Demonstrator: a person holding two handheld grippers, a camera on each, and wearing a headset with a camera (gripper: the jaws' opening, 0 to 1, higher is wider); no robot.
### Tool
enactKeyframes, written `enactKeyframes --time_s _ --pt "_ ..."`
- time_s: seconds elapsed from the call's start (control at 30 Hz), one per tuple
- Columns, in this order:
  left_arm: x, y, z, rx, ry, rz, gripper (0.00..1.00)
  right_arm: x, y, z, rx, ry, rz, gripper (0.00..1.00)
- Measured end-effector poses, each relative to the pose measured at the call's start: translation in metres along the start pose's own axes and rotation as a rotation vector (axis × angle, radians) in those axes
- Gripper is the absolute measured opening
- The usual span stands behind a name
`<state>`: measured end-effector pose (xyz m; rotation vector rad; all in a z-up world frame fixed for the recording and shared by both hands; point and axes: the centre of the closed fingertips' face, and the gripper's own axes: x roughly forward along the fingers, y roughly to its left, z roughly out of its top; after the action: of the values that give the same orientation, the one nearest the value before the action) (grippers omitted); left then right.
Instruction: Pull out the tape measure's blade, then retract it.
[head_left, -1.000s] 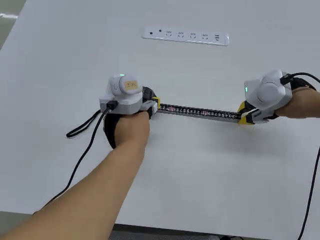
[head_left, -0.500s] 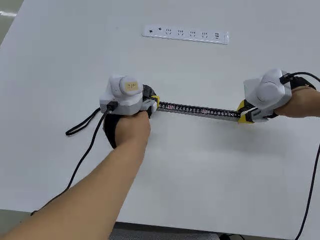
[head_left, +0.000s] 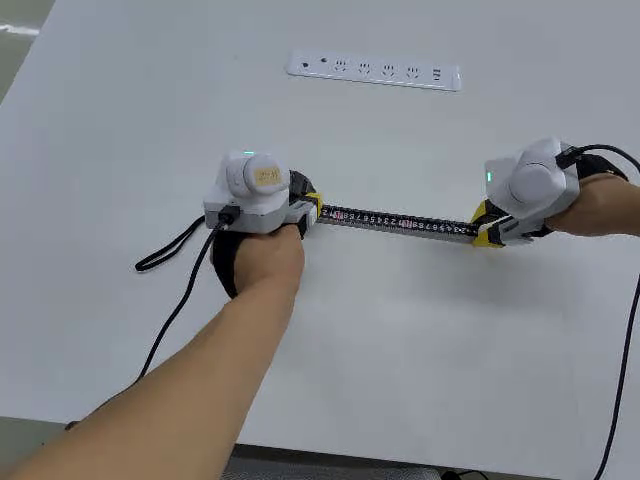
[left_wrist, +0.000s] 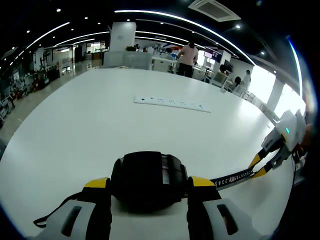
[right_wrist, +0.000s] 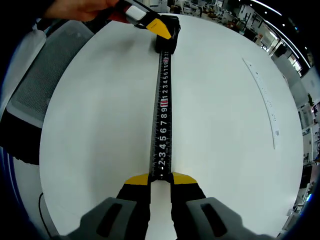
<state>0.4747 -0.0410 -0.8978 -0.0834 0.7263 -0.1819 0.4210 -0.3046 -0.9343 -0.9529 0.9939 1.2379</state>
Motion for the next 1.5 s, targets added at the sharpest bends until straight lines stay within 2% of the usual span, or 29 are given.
enactKeyframes --time_s 0.57,0.87,1.5 --pt "0.000 0.000 0.000 0.000 -0.008 0.000 0.58 0.002 -0.001 0.006 0.016 -0.007 0.016 0.14" --pt "0.000 0.000 0.000 0.002 -0.009 -0.001 0.58 0.006 -0.001 0.021 0.016 -0.023 0.020 0.14" --pt "0.000 0.000 0.000 0.005 -0.012 -0.003 0.58 0.012 0.000 0.040 0.017 -0.036 0.032 0.14"
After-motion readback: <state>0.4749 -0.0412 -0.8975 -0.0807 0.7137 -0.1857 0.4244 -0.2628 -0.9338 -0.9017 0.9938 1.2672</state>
